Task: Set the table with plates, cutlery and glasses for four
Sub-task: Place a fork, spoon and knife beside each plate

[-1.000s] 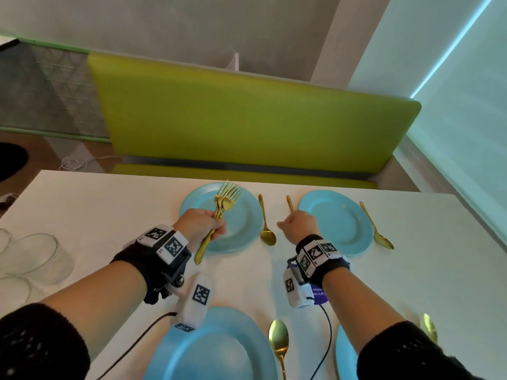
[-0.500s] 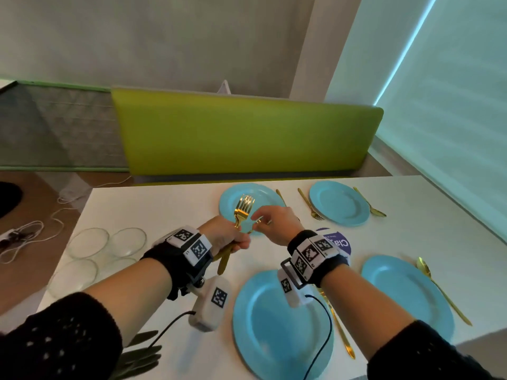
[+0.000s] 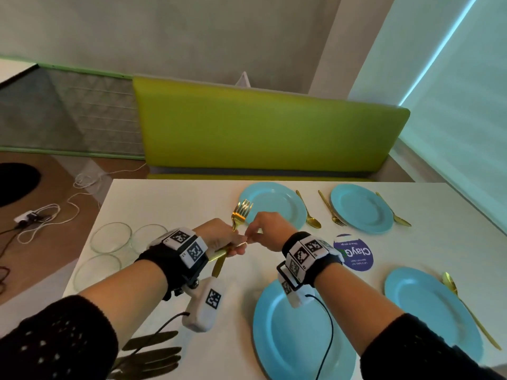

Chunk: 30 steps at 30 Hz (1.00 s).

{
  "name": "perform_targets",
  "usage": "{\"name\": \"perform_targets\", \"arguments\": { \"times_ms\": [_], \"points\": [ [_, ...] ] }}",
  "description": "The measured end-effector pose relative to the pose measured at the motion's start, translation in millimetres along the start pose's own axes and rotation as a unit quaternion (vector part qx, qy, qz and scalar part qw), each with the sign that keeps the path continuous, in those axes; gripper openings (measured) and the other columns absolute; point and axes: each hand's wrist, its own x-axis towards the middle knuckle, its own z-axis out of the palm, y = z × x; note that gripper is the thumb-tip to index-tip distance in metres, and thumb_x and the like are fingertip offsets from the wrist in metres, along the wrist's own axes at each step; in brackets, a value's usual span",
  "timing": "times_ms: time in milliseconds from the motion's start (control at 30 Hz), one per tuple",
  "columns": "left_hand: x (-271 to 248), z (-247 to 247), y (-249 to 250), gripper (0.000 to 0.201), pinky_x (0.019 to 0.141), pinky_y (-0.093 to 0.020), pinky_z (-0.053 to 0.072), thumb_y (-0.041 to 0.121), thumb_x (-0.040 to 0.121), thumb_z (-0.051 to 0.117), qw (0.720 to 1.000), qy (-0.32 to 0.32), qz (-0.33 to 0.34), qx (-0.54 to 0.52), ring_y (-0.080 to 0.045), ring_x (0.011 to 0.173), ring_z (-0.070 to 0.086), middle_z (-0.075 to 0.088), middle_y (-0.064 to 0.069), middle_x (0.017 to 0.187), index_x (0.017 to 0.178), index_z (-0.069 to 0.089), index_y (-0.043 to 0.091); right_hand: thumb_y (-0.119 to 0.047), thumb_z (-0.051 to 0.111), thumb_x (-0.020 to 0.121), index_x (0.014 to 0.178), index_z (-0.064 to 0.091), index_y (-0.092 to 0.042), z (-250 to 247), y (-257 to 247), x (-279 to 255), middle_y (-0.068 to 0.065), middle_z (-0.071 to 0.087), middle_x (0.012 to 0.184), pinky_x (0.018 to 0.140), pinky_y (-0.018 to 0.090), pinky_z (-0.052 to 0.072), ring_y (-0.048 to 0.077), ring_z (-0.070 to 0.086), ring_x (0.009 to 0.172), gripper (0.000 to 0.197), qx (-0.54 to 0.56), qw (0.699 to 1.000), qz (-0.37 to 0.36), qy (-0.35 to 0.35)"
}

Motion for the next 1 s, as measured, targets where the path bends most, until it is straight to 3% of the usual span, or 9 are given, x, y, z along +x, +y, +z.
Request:
{"name": "perform_targets", "arguments": {
  "times_ms": [100, 200, 300, 433, 667, 733, 833, 933, 1000],
  "points": [
    [18, -14, 8, 0.022, 0.045, -0.018, 0.048, 0.016, 0.093, 0.056, 0.999, 0.044, -0.022, 0.004, -0.019, 0.063, 0.059, 0.067, -0.015, 0.072, 0.088, 0.061, -0.006, -0.011, 0.059, 0.09, 0.1, 0.074, -0.018, 0, 11, 25, -0.014, 0.044, 0.07, 0.08, 0.022, 0.042, 0.013, 0.053, 0.091, 0.02, 0.012, 1.0, 0.013, 0.006],
    [38, -33, 18, 0.028, 0.043, -0.02, 0.047, 0.022, 0.096, 0.051, 0.995, 0.099, -0.033, -0.009, -0.019, 0.061, 0.06, 0.067, -0.016, 0.074, 0.095, 0.057, -0.005, -0.013, 0.059, 0.09, 0.1, 0.074, -0.016, -3, 27, 49, -0.005, 0.055, 0.087, 0.086, 0.025, 0.044, 0.018, 0.055, 0.097, 0.019, 0.026, 0.999, 0.031, -0.003],
    [54, -52, 23, 0.027, 0.041, -0.021, 0.048, 0.019, 0.098, 0.046, 0.984, 0.17, -0.028, -0.051, -0.02, 0.059, 0.059, 0.065, -0.016, 0.072, 0.089, 0.055, -0.005, -0.019, 0.064, 0.087, 0.099, 0.075, -0.016, -3, 44, 69, 0.003, 0.066, 0.106, 0.098, 0.027, 0.044, 0.019, 0.055, 0.108, 0.017, 0.065, 0.995, 0.07, -0.015],
    [74, -73, 26, 0.02, 0.05, -0.027, 0.049, 0.006, 0.097, 0.037, 0.972, 0.22, -0.039, -0.078, -0.023, 0.058, 0.058, 0.063, -0.016, 0.07, 0.099, 0.051, -0.008, -0.021, 0.069, 0.083, 0.097, 0.075, -0.015, 11, 57, 101, 0.003, 0.07, 0.109, 0.098, 0.028, 0.048, 0.02, 0.061, 0.107, 0.017, 0.134, 0.979, 0.148, -0.026],
    [94, -78, 33, 0.021, 0.039, -0.02, 0.048, 0.001, 0.095, 0.035, 0.972, 0.215, -0.053, -0.083, -0.021, 0.057, 0.057, 0.061, -0.014, 0.07, 0.108, 0.05, -0.008, -0.032, 0.048, 0.093, 0.103, 0.059, -0.009, 37, 50, 142, 0.006, 0.057, 0.105, 0.09, 0.024, 0.044, 0.019, 0.055, 0.101, 0.027, 0.099, 0.961, 0.246, -0.081],
    [98, -77, 34, 0.026, 0.042, -0.022, 0.048, 0.001, 0.096, 0.035, 0.975, 0.204, -0.049, -0.078, -0.021, 0.058, 0.058, 0.061, -0.014, 0.07, 0.112, 0.051, -0.011, -0.032, 0.046, 0.093, 0.104, 0.057, -0.006, 47, 49, 154, 0.005, 0.053, 0.1, 0.079, 0.025, 0.044, 0.019, 0.048, 0.091, 0.03, 0.086, 0.957, 0.255, -0.107],
    [102, -75, 35, 0.027, 0.045, -0.023, 0.049, 0.001, 0.096, 0.036, 0.977, 0.193, -0.042, -0.077, -0.021, 0.059, 0.058, 0.06, -0.014, 0.071, 0.115, 0.05, -0.012, -0.025, 0.064, 0.083, 0.116, 0.062, -0.01, 58, 50, 166, 0.003, 0.057, 0.1, 0.055, 0.018, 0.04, 0.016, 0.05, 0.085, 0.037, 0.112, 0.95, 0.251, -0.145],
    [106, -77, 35, 0.021, 0.041, -0.021, 0.048, 0.001, 0.097, 0.035, 0.979, 0.184, -0.036, -0.076, -0.02, 0.059, 0.058, 0.06, -0.013, 0.073, 0.109, 0.049, -0.007, -0.032, 0.057, 0.088, 0.096, 0.057, -0.011, 63, 44, 175, -0.001, 0.053, 0.078, 0.048, 0.019, 0.033, 0.014, 0.049, 0.066, 0.022, 0.092, 0.948, 0.277, -0.128],
    [108, -81, 35, 0.017, 0.045, -0.022, 0.048, 0.002, 0.096, 0.035, 0.98, 0.183, -0.037, -0.076, -0.019, 0.06, 0.059, 0.06, -0.013, 0.074, 0.103, 0.049, -0.006, -0.035, 0.05, 0.093, 0.088, 0.051, -0.01, 67, 38, 181, 0.0, 0.051, 0.076, 0.058, 0.02, 0.038, 0.015, 0.05, 0.069, 0.026, 0.104, 0.943, 0.307, -0.077]
  ]
}}
